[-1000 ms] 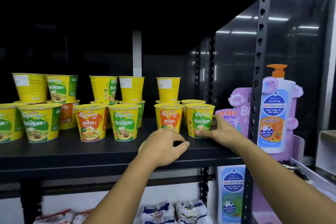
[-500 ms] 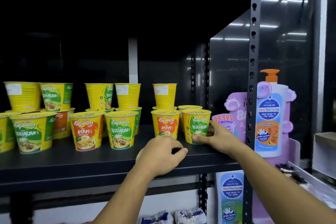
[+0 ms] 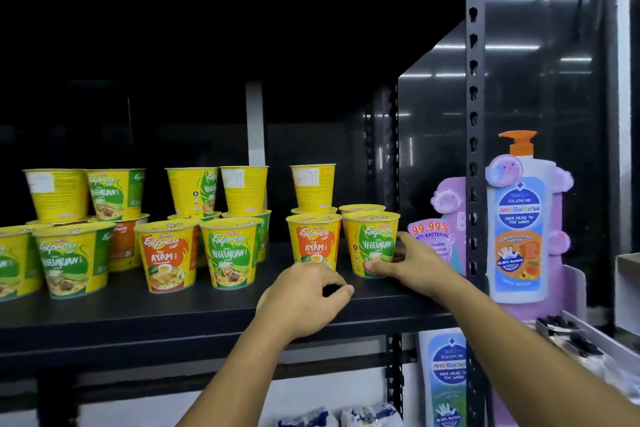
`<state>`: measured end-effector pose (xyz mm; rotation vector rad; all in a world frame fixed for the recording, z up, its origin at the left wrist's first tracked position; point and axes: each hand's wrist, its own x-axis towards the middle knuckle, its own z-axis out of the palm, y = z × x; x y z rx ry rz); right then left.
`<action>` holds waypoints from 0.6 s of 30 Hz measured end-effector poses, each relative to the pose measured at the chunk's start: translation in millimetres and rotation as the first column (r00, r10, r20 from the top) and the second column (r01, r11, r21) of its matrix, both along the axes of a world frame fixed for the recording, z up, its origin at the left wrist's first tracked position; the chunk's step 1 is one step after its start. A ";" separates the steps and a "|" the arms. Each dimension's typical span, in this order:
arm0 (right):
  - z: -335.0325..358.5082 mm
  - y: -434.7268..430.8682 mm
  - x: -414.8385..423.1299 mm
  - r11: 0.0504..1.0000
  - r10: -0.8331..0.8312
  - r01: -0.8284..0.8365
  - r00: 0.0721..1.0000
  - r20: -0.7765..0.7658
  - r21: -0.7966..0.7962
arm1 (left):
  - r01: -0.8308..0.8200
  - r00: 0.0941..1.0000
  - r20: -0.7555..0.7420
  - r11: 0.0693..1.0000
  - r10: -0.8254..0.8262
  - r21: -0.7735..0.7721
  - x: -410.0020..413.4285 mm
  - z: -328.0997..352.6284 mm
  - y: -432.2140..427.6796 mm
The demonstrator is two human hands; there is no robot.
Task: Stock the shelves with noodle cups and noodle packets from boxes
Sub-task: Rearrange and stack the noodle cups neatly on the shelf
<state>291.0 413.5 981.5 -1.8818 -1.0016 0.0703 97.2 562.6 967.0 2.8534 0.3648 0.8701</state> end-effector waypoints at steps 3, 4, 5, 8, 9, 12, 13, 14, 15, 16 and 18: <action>-0.2 0.4 1.9 1.000 0.012 -0.012 1.000 0.006 -0.007 | -0.028 0.999 0.019 0.999 0.029 -0.028 1.8 -1.7 -0.2; 0.1 0.4 2.1 1.000 0.016 -0.016 1.000 0.005 -0.004 | -0.040 0.998 0.036 0.998 0.041 -0.050 1.8 -1.5 -0.1; 0.4 0.0 2.1 1.000 0.020 -0.020 1.000 0.002 0.000 | -0.050 0.997 0.057 0.996 0.054 -0.074 1.2 -1.2 -0.3; 2.1 -1.9 0.6 0.999 0.036 -0.036 0.999 -0.008 -0.005 | -0.070 0.980 0.169 0.979 0.103 -0.190 0.3 1.8 -0.5; 2.5 -2.7 0.3 0.999 0.035 -0.035 0.999 -0.001 -0.010 | -0.071 0.966 0.222 0.965 0.129 -0.252 -0.1 3.6 -0.7; 3.3 -6.3 -0.9 1.000 0.024 -0.024 0.999 0.023 -0.005 | -0.067 0.907 0.362 0.922 0.216 -0.381 -1.6 9.3 -1.3; 3.8 -8.7 -1.1 1.000 0.021 -0.020 1.000 0.024 -0.001 | -0.070 0.889 0.390 0.912 0.241 -0.404 -2.7 11.0 -2.2; 3.5 -10.6 -1.4 1.000 0.016 -0.016 1.000 0.021 0.005 | -0.075 0.873 0.410 0.902 0.266 -0.425 -3.9 12.2 -2.4; 3.1 -12.0 -1.3 1.000 0.012 -0.012 1.000 0.021 0.011 | -0.078 0.860 0.422 0.891 0.287 -0.447 -5.6 13.0 -2.4; 2.8 -12.8 -1.1 1.000 0.008 -0.008 1.000 0.020 0.016 | -0.079 0.851 0.428 0.879 0.305 -0.470 -7.2 13.8 -1.9; 3.4 -13.8 -1.6 1.000 0.009 -0.010 1.000 0.019 0.014 | -0.072 0.846 0.425 0.857 0.323 -0.510 -9.5 15.0 -0.2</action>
